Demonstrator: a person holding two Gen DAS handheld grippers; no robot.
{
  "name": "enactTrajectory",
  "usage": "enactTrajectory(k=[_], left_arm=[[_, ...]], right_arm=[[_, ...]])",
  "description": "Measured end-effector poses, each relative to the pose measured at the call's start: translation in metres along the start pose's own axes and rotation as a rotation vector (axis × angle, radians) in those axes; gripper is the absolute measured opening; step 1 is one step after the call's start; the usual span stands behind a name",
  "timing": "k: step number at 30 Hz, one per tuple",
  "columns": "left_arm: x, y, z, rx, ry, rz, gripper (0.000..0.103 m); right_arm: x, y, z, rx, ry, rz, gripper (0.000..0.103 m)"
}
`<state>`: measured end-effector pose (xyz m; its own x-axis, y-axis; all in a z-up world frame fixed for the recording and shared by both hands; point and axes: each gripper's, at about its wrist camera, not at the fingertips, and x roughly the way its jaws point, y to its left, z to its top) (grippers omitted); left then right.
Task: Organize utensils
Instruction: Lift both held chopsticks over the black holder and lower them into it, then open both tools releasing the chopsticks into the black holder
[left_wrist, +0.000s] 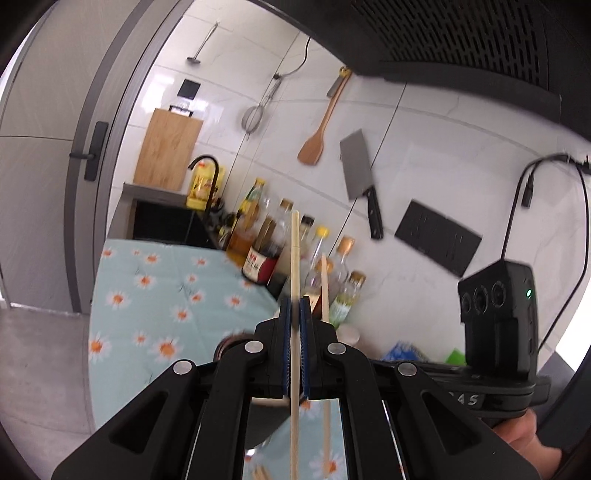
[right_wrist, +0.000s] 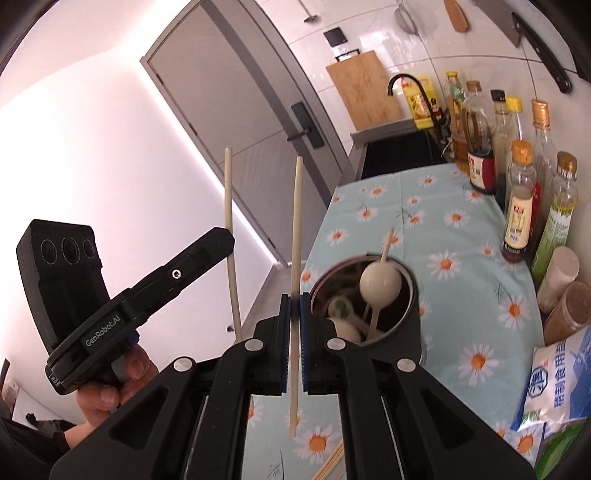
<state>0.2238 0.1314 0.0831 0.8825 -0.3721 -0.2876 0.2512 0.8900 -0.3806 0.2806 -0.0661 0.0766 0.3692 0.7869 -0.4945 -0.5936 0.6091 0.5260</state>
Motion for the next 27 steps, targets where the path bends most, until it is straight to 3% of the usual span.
enactTrajectory(k=[9, 15, 19, 27], left_arm=[[0.016, 0.004, 0.029, 0.006, -0.129, -0.015, 0.004], [0.028, 0.014, 0.038, 0.001, -0.2, -0.008, 0.004], [0.042, 0.021, 0.034, 0.006, -0.214, -0.006, 0.004], [0.068, 0.037, 0.009, 0.01, -0.17, -0.023, 0.004]], right_arm=[[-0.011, -0.016, 0.03, 0.016, -0.184, 0.056, 0.006], [-0.017, -0.021, 0.043, -0.058, -0.296, 0.023, 0.006], [-0.009, -0.034, 0.043, -0.041, -0.312, 0.01, 0.006], [0.015, -0.05, 0.025, -0.062, -0.302, -0.059, 0.006]])
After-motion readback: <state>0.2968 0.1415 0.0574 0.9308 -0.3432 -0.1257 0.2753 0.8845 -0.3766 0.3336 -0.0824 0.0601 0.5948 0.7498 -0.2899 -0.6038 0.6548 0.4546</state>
